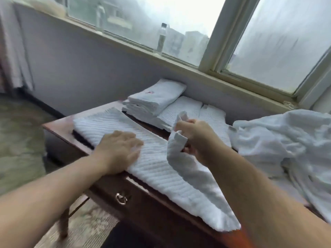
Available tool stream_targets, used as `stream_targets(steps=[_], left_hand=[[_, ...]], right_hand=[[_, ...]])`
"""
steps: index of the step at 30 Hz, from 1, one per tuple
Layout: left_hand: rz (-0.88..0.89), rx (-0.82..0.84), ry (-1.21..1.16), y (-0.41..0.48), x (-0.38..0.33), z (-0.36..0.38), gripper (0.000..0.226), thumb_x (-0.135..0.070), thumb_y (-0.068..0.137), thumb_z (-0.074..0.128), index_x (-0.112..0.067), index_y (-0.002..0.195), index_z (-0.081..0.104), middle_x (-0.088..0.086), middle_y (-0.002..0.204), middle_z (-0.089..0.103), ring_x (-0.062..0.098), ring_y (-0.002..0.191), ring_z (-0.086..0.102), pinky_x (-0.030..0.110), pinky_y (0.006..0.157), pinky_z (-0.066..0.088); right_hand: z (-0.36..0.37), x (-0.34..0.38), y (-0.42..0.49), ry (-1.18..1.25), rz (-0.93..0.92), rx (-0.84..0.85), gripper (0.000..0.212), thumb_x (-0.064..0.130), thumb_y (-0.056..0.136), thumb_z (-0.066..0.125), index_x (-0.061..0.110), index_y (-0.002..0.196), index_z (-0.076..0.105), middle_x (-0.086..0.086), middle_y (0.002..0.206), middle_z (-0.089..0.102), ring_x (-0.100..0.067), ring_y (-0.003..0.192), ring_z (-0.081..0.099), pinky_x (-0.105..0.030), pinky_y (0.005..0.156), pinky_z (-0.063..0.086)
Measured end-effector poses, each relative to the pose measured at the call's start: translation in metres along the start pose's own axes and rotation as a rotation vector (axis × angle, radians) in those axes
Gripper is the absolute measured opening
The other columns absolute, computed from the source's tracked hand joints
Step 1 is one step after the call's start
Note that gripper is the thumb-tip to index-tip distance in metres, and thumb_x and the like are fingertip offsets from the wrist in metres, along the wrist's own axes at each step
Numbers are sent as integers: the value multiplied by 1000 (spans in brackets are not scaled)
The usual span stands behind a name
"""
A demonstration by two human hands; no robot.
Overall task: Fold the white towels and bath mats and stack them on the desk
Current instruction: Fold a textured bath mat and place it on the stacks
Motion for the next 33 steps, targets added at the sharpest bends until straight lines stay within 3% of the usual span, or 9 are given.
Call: stream_targets(steps=[4, 6, 10, 14, 19, 22, 24, 29, 33], left_hand=[[44, -17, -261, 2, 9, 3, 46, -50, 92, 27, -46, 128, 54, -17, 143, 50, 19, 133, 41, 41, 109, 31], [-22, -6, -681, 9, 23, -13, 35, -42, 96, 37, -34, 112, 67, -7, 129, 65, 10, 117, 56, 36, 100, 41], [-348, -59, -1627, 12, 77, -33, 58, -58, 104, 31, -19, 103, 74, 11, 104, 75, 16, 96, 72, 34, 78, 54], [-477, -121, -1824, 13, 117, -33, 70, -69, 99, 31, -12, 116, 69, 13, 106, 75, 29, 97, 73, 39, 75, 59], [-676, -359, -1772, 17, 153, -35, 52, -60, 100, 41, -18, 125, 60, 6, 121, 69, 26, 112, 66, 45, 101, 51], [-660, -282, -1624, 20, 157, -39, 43, -47, 99, 53, -20, 132, 56, -1, 117, 70, 19, 102, 68, 36, 81, 55], [-629, -266, -1387, 24, 159, -39, 43, -28, 96, 61, -26, 138, 52, -5, 116, 66, 14, 102, 66, 35, 86, 55], [-404, -374, -1017, 37, 157, -55, 36, -9, 99, 53, -36, 121, 64, -15, 117, 64, 1, 105, 62, 24, 93, 51], [-269, -343, -537, 44, 148, -65, 39, -6, 99, 52, -33, 125, 64, -12, 129, 56, 8, 123, 50, 17, 98, 39]], right_hand=[[57, 24, 24, 82, -109, 57, 43, 9, 87, 60, 21, 127, 49, -8, 77, 59, -16, 49, 51, -24, 43, 41], [82, 44, 39, 59, -219, 65, 46, 8, 86, 57, 31, 126, 52, -4, 69, 62, -16, 48, 52, -24, 41, 40], [126, 74, 71, 26, -196, 9, 12, 9, 79, 62, 18, 82, 71, 3, 45, 54, -13, 35, 47, -18, 37, 36], [164, 84, 110, -9, -95, -61, 18, 3, 75, 60, 13, 60, 61, -7, 52, 49, -20, 37, 40, -21, 41, 37], [190, 62, 133, -155, -87, 108, 21, 36, 97, 53, 19, 99, 66, -8, 81, 74, -22, 60, 70, -28, 53, 53], [174, 37, 133, -240, -150, 115, 22, 38, 99, 54, 21, 102, 68, -7, 88, 75, -19, 71, 72, -33, 64, 58], [162, 23, 126, -322, -236, 152, 15, 35, 98, 58, 25, 101, 69, 1, 87, 76, -9, 78, 72, -34, 76, 59], [133, 12, 101, -689, -536, 161, 11, 44, 94, 58, 41, 102, 66, 30, 94, 66, 20, 91, 57, -3, 70, 39], [117, 0, 86, -983, -614, 226, 22, 44, 95, 56, 38, 114, 65, 27, 108, 57, 10, 97, 49, 5, 81, 28]])
Point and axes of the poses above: each hand's wrist, its own y-axis towards the middle knuckle, its own z-axis out of the palm, x = y × z, the point moved 4 cm from there along y, towards the middle knuckle
